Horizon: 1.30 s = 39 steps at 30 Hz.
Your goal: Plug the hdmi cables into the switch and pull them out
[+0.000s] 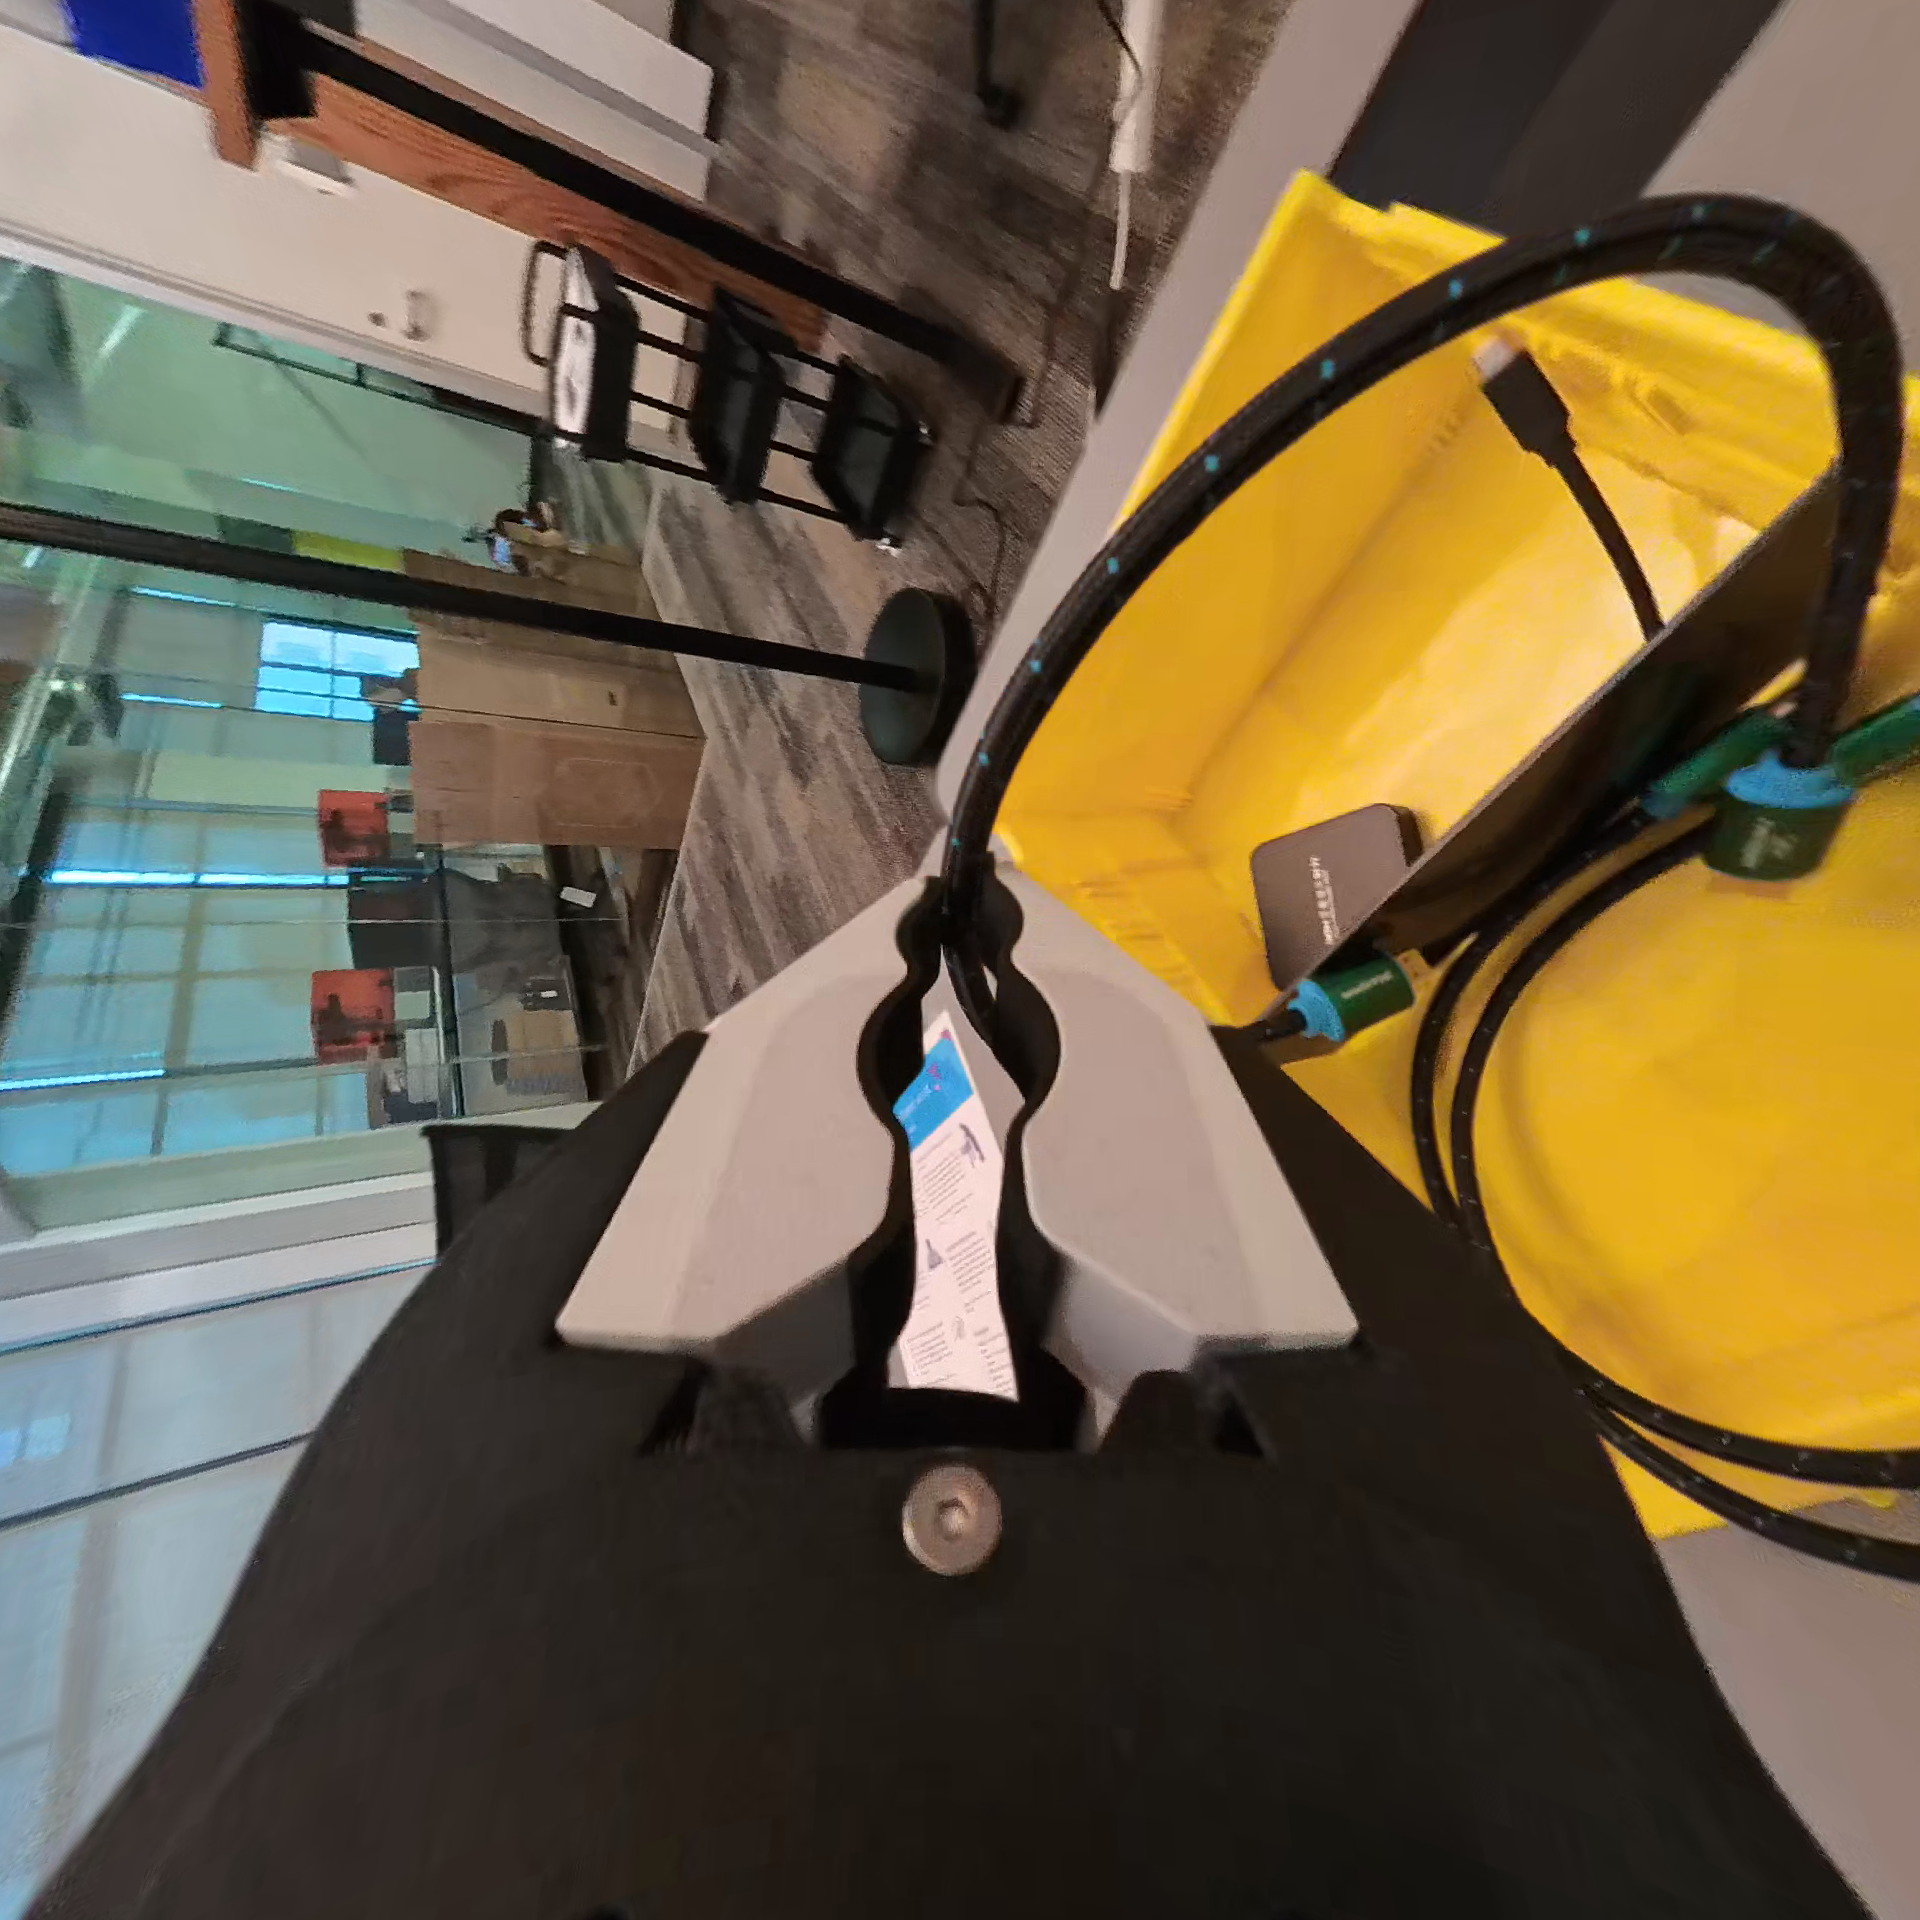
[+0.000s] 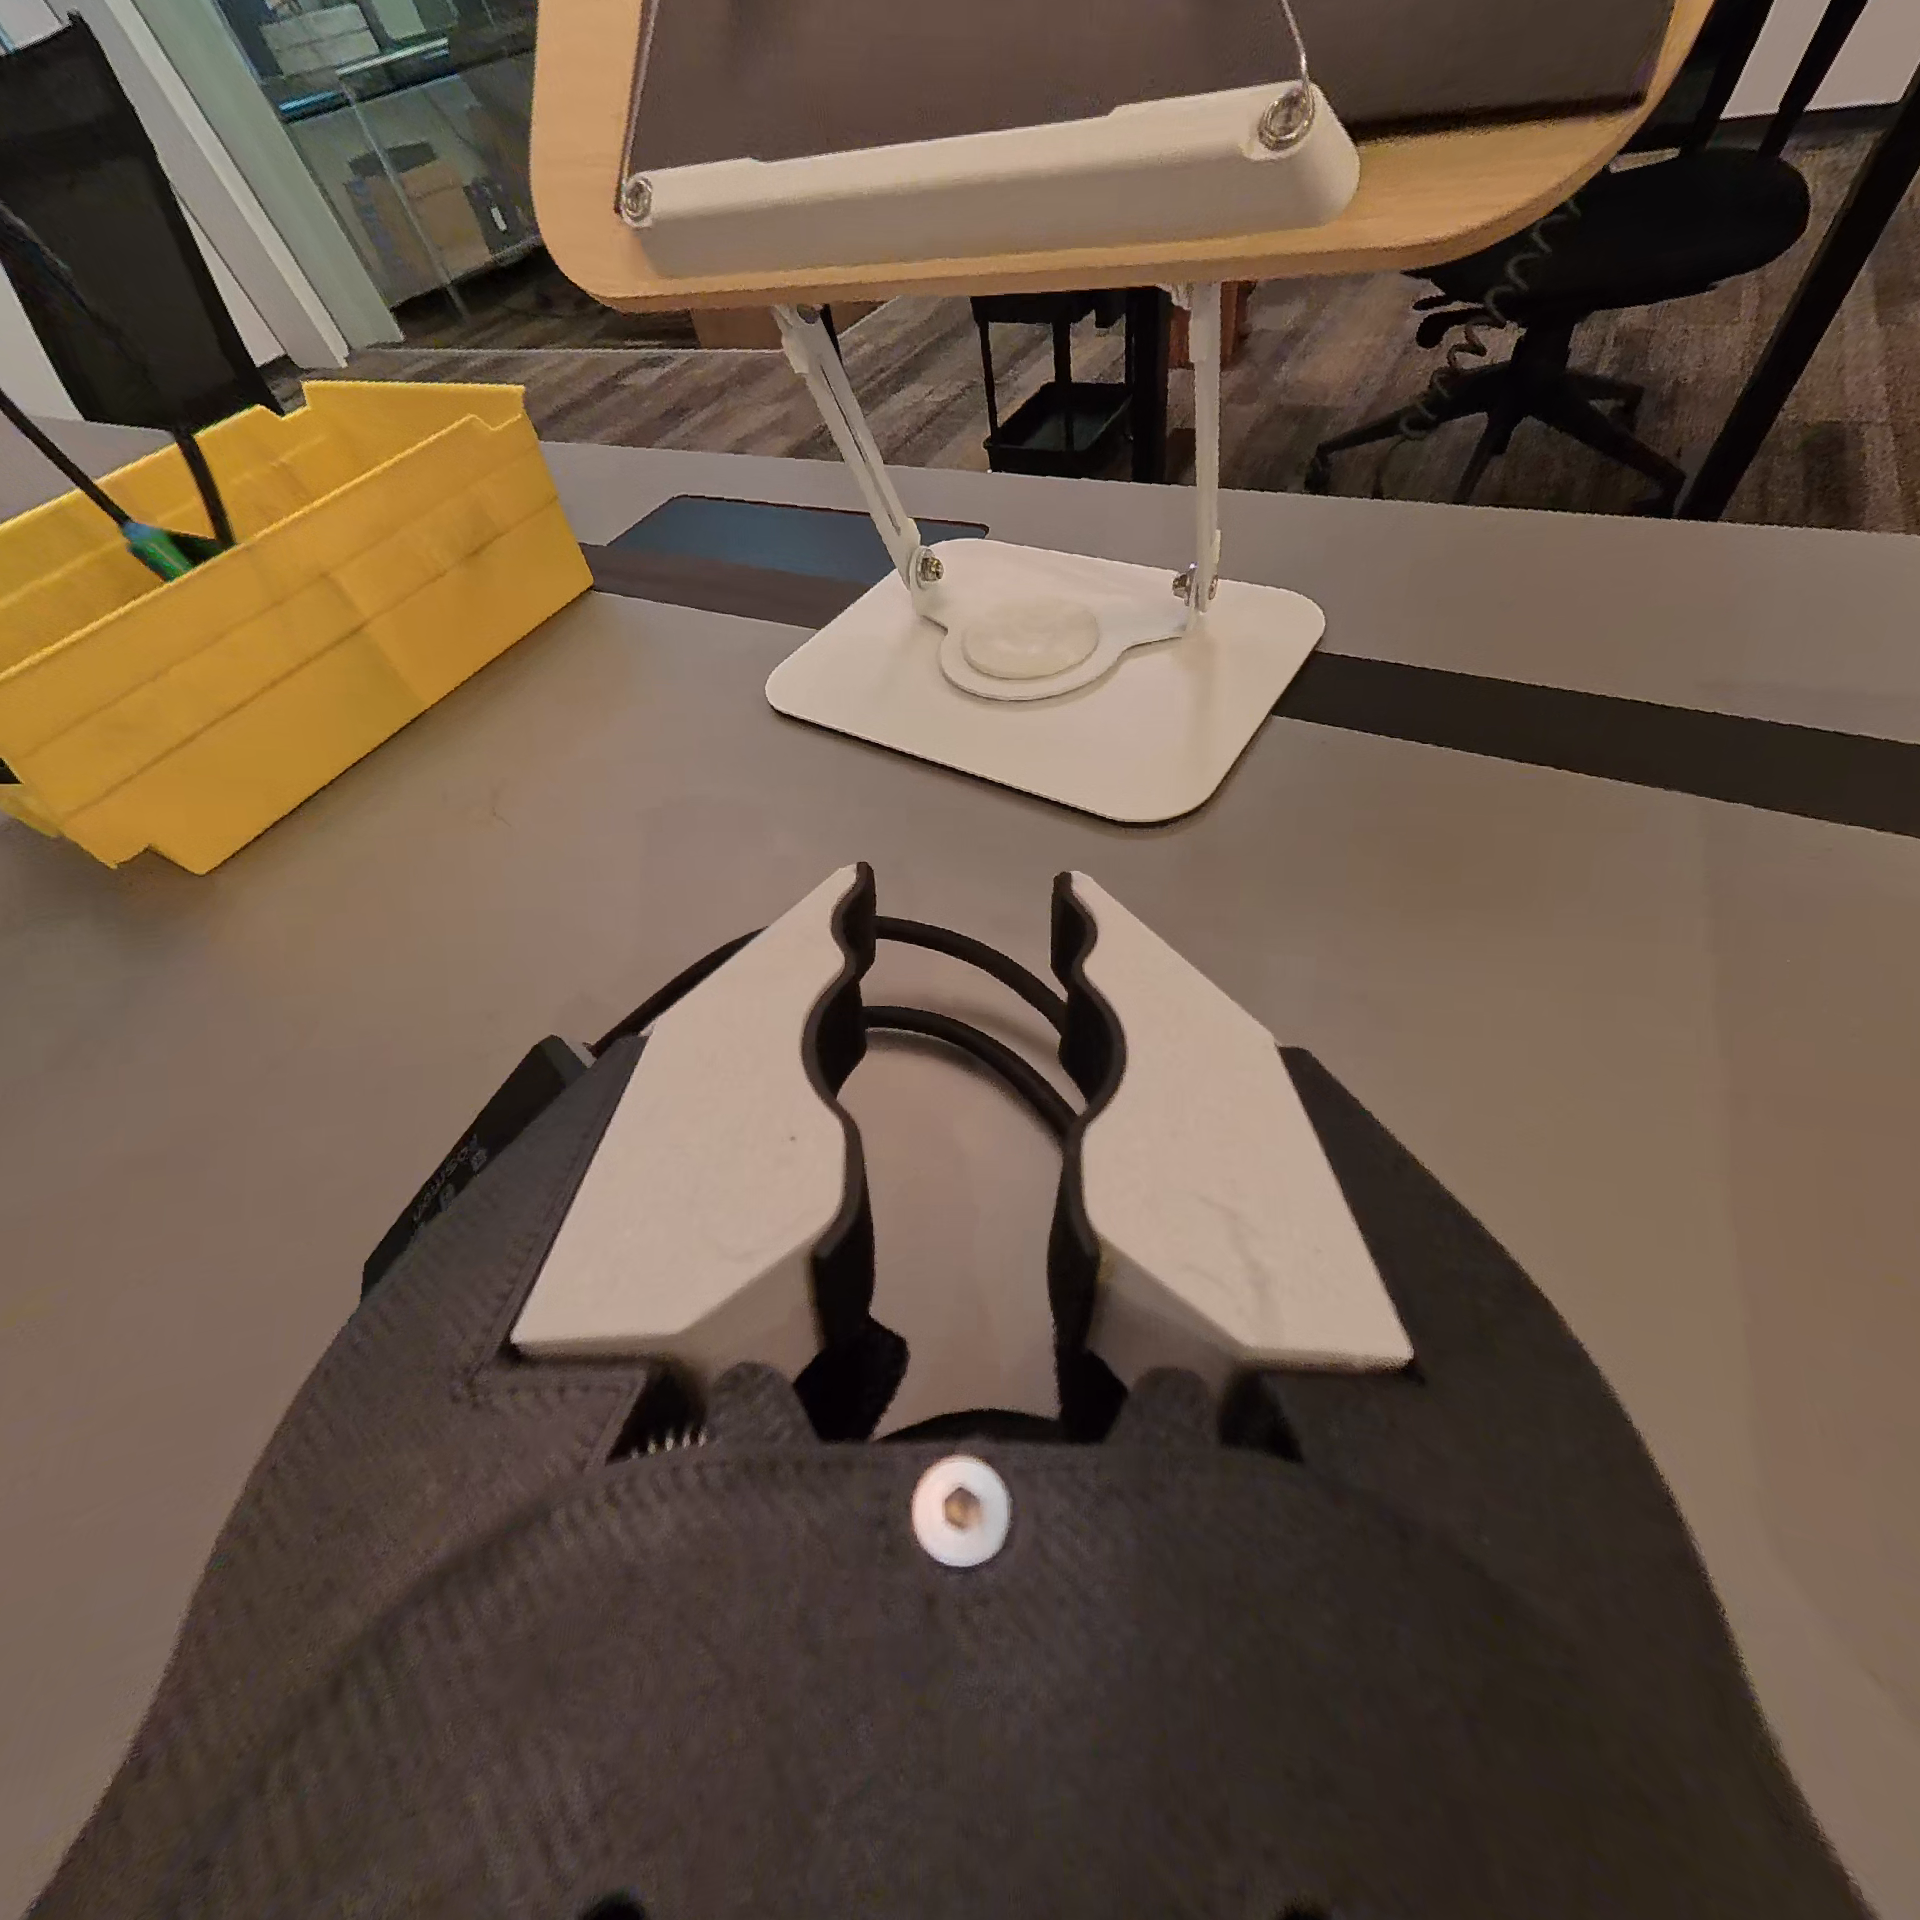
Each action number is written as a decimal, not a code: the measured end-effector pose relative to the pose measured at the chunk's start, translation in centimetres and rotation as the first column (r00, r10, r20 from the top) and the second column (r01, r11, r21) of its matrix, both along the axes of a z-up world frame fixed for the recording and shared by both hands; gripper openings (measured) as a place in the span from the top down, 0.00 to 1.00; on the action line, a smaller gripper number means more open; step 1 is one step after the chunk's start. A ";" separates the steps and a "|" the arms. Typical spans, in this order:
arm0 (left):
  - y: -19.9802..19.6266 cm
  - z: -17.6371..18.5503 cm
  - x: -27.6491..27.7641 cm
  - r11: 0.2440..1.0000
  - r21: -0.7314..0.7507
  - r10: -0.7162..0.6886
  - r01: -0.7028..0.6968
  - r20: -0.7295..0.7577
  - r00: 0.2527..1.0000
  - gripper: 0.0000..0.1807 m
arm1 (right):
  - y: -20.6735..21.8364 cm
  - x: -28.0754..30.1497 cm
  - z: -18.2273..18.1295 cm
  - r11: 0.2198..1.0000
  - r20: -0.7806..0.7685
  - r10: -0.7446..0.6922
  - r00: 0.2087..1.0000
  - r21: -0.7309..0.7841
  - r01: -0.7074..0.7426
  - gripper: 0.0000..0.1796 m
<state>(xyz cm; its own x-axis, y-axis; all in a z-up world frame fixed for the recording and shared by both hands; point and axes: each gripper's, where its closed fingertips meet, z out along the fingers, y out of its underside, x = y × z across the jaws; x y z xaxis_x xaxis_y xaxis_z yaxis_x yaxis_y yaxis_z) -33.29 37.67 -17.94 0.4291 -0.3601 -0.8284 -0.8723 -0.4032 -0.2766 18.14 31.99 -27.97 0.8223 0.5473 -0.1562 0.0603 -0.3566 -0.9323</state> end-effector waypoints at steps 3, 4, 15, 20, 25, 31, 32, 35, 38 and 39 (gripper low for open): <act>-0.5 3.2 0.2 0.995 0.097 0.009 -0.011 0.021 1.000 0.98 | -0.1 0.1 0.4 1.000 -0.003 -0.004 1.000 0.008 0.004 0.82; -0.7 4.1 0.4 0.993 0.119 0.013 -0.017 0.030 0.999 0.98 | -0.1 0.2 0.5 1.000 -0.002 -0.007 1.000 0.010 0.007 0.82; -5.0 11.5 9.1 0.968 0.248 -0.081 0.024 0.220 0.972 0.98 | -1.3 -2.2 3.7 0.989 0.020 0.058 0.998 0.136 -0.060 0.82; -7.0 11.3 16.7 0.952 0.261 -0.235 0.160 0.287 0.929 0.98 | -3.1 -6.0 4.7 0.972 0.037 0.162 0.986 0.166 -0.166 0.85; -8.8 11.0 24.2 0.895 0.306 -0.415 0.324 0.313 0.854 0.98 | -5.1 -9.3 4.8 0.946 0.017 0.288 0.957 0.151 -0.287 0.84; -10.8 11.1 30.8 0.826 0.359 -0.558 0.435 0.411 0.721 0.97 | -6.3 -10.9 5.7 0.918 -0.076 0.373 0.925 0.171 -0.357 0.80; -11.1 11.1 31.6 0.818 0.364 -0.572 0.445 0.431 0.698 0.98 | -6.6 -11.2 6.0 0.910 -0.076 0.388 0.918 0.192 -0.369 0.79; -11.6 10.8 33.8 0.800 0.369 -0.600 0.473 0.482 0.639 0.97 | -7.4 -11.9 6.8 0.881 -0.041 0.425 0.904 0.247 -0.403 0.77; -11.6 9.9 35.2 0.793 0.361 -0.609 0.490 0.495 0.620 0.98 | -8.1 -12.4 7.5 0.857 -0.008 0.445 0.895 0.293 -0.424 0.77; -11.5 9.6 35.5 0.793 0.357 -0.609 0.494 0.495 0.619 0.98 | -8.2 -12.6 7.5 0.852 0.017 0.446 0.895 0.298 -0.430 0.77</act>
<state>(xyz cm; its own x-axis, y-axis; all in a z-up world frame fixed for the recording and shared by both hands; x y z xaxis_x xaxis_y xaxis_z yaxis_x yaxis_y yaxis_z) 2.23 26.15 -8.32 0.5933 -0.5663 -0.5720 -0.5707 0.2052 -0.7951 5.58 23.83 -20.47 0.4817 0.8759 0.0276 0.0971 -0.0220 -0.9950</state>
